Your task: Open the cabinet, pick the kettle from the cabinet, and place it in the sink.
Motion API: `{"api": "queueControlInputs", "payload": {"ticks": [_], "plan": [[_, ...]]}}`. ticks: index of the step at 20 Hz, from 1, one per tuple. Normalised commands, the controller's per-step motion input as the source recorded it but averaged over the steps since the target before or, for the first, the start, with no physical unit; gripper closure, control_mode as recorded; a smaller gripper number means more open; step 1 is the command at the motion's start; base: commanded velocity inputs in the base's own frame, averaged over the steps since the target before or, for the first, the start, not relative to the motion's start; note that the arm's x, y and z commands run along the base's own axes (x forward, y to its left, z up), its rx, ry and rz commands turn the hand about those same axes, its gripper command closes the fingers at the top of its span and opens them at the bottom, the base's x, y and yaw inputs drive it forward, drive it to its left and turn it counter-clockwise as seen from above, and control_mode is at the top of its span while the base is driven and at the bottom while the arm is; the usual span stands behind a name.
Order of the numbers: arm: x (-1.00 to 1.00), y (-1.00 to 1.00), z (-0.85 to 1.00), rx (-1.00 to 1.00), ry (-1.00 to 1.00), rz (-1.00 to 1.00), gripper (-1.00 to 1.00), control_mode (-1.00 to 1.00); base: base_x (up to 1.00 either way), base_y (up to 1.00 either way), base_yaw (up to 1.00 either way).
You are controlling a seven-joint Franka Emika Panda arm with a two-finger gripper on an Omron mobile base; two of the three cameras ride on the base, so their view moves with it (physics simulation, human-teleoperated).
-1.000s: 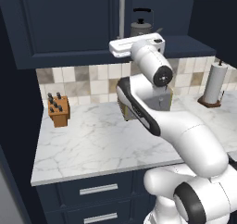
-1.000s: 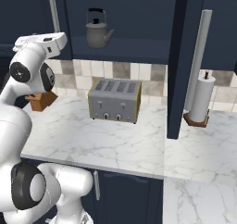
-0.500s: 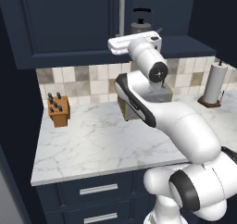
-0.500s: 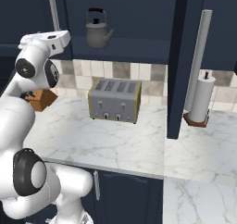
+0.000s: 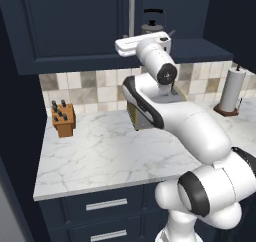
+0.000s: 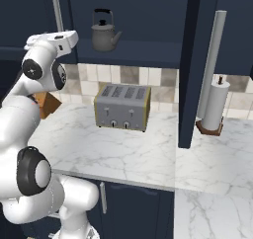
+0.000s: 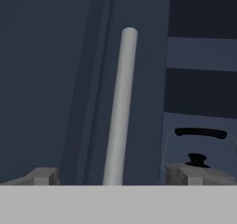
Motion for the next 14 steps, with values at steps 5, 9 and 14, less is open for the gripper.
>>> {"api": "queueControlInputs", "payload": {"ticks": [5,9,14], "plan": [[0.16,0.12,0.0,-0.02,-0.01,-0.01,-1.0,-1.0,0.0,0.0,0.0],[0.19,0.11,0.0,-0.02,-0.01,-0.02,-1.0,-1.0,0.0,0.0,0.0],[0.19,0.05,0.0,-0.02,-0.01,-0.02,-1.0,-1.0,0.0,0.0,0.0]]}}
